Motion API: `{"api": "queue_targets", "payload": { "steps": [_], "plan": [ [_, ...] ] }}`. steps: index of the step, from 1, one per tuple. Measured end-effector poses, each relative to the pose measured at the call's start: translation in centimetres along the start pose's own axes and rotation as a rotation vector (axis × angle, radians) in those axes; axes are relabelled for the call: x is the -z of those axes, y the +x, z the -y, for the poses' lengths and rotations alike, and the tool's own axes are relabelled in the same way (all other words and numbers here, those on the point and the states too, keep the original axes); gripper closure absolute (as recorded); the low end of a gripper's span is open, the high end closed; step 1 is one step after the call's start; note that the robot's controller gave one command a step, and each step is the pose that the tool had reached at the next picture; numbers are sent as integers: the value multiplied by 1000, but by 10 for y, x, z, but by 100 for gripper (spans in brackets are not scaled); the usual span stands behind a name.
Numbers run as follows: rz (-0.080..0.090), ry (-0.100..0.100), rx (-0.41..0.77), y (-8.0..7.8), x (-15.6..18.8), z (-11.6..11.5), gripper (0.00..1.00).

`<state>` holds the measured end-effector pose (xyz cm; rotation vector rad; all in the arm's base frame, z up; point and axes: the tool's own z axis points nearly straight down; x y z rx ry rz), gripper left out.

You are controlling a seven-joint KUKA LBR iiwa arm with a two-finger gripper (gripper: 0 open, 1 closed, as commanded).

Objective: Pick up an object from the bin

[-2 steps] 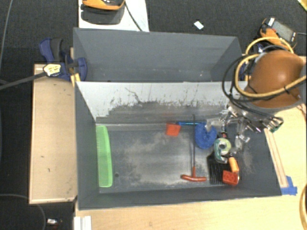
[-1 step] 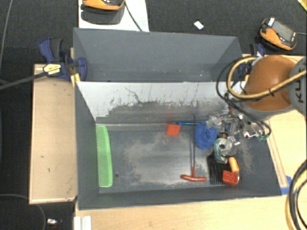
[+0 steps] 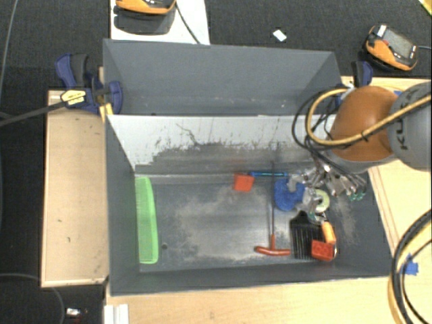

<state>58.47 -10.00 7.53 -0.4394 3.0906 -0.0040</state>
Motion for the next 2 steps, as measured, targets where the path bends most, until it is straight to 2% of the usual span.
{"api": "queue_targets", "payload": {
  "steps": [1,2],
  "plan": [
    [0,0,0,0,0,0,100],
    [-8,-4,1,2,14,-1,100]
  ]
}}
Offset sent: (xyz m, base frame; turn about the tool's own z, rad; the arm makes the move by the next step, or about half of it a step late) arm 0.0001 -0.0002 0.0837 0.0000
